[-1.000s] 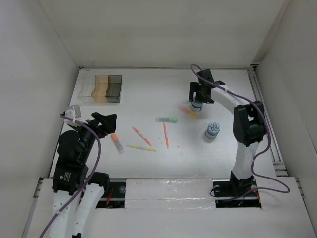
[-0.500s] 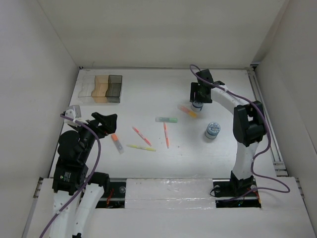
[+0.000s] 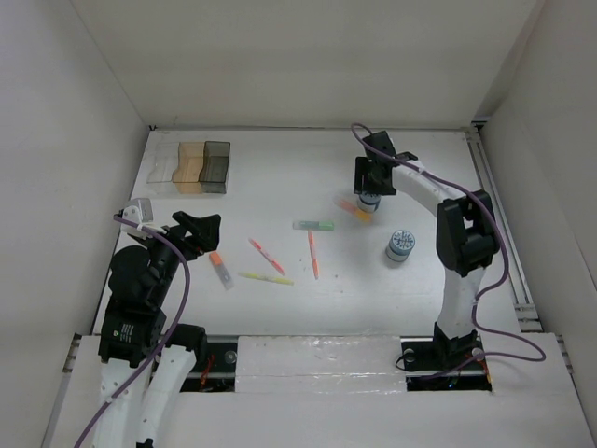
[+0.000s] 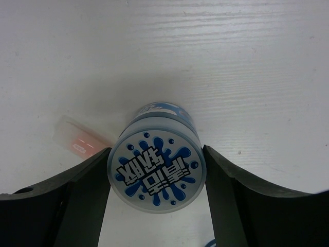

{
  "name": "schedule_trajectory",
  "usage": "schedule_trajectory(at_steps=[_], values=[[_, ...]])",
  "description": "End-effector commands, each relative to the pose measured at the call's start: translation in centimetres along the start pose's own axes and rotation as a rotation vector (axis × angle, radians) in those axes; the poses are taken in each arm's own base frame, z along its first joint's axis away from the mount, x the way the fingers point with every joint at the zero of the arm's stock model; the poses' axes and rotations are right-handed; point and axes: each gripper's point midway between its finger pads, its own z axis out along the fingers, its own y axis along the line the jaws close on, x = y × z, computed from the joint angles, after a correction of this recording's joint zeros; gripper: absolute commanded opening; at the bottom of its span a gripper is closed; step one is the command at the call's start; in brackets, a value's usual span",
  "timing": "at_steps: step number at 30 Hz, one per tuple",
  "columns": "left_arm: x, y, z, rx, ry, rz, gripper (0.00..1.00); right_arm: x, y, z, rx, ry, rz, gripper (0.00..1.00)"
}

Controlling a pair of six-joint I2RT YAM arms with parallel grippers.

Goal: Sort the stationery into containers
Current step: Pick up the stationery from the center of the board.

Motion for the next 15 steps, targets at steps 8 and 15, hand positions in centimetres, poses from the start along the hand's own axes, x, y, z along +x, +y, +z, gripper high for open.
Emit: schedule_trajectory(at_steps=[8,15], values=[[-0.5,-0.4,1.2,0.010,0.006,0.019,1.00,-6.2,2.9,-6.1,-0.029,-0.146,0.034,0.00],[1.9,-4.1,3.7,0.254,0.134,0.093,1.00,-7.8,7.7,-11.7,-0.248,-0.184,-0.028,0.00]])
